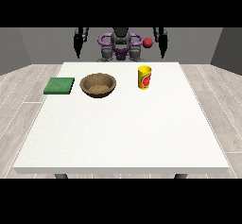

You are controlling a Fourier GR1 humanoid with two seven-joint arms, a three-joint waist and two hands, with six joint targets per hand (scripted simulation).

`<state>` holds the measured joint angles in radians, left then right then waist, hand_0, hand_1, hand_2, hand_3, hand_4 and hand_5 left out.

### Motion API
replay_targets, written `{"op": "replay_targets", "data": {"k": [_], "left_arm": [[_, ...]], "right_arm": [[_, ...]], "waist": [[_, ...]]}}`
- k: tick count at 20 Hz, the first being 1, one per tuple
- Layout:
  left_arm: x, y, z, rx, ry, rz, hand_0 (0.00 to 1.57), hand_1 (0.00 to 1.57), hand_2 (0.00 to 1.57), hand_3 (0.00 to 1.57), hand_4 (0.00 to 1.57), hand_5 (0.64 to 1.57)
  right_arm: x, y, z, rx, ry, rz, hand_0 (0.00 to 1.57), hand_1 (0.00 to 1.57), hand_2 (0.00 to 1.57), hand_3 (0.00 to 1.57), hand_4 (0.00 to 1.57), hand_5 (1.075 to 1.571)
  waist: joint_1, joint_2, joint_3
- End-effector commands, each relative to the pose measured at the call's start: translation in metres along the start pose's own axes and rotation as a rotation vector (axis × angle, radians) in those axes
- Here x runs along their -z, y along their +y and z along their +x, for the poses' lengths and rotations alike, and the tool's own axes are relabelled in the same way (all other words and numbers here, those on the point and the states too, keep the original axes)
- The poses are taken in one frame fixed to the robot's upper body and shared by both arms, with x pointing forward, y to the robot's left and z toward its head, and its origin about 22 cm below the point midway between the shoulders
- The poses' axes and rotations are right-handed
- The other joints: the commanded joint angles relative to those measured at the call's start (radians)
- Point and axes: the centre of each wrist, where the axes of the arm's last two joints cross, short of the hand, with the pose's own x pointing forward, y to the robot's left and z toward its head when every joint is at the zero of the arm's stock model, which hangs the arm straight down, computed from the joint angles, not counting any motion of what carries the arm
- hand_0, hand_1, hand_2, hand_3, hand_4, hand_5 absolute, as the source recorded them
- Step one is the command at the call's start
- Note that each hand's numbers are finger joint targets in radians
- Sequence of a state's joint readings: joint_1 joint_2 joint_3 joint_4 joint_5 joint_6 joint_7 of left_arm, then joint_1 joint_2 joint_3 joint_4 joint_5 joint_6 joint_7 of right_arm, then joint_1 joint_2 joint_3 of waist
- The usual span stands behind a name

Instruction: Pick the cup and pour the ball into the bowl, then pick the bowl and place it on the pad

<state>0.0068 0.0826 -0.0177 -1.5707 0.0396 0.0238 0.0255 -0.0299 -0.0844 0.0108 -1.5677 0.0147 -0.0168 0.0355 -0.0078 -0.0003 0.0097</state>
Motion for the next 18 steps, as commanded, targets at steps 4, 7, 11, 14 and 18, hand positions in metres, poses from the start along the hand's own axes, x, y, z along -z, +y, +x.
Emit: {"op": "replay_targets", "data": {"k": [4, 7, 11, 14, 18], "left_arm": [[0.001, 0.009, 0.026, 0.026, -0.029, 0.010, 0.00, 0.00, 0.00, 0.00, 0.66, 1.566], [-0.002, -0.011, 0.037, -0.152, 0.086, 0.010, 0.00, 0.00, 0.00, 0.00, 0.66, 1.566], [-0.018, -0.025, 0.046, -0.173, 0.208, 0.033, 0.00, 0.00, 0.00, 0.00, 0.63, 1.564], [-0.016, -0.033, 0.085, -0.178, 0.100, 0.018, 0.00, 0.00, 0.00, 0.00, 0.60, 1.563], [-0.005, -0.023, 0.110, -0.129, -0.020, 0.038, 0.00, 0.00, 0.00, 0.00, 0.56, 1.555]], "right_arm": [[0.001, -0.009, 0.025, -0.021, -0.018, -0.004, 0.00, 0.00, 0.00, 0.00, 0.87, 1.533], [-0.015, -0.008, 0.022, 0.141, 0.124, -0.016, 0.00, 0.00, 0.00, 0.00, 0.87, 1.533], [-0.030, -0.012, 0.039, 0.170, 0.257, -0.034, 0.00, 0.00, 0.00, 0.00, 0.86, 1.532], [-0.036, -0.020, 0.060, 0.176, 0.142, -0.061, 0.00, 0.00, 0.00, 0.00, 0.82, 1.528], [-0.041, -0.021, 0.094, 0.143, 0.026, -0.064, 0.00, 0.00, 0.00, 0.00, 0.76, 1.548]], "waist": [[0.002, -0.233, -0.0069], [-0.060, -0.381, -0.0086], [-0.050, -0.452, -0.0096], [-0.029, -0.339, -0.0094], [-0.061, -0.217, -0.0097]]}}
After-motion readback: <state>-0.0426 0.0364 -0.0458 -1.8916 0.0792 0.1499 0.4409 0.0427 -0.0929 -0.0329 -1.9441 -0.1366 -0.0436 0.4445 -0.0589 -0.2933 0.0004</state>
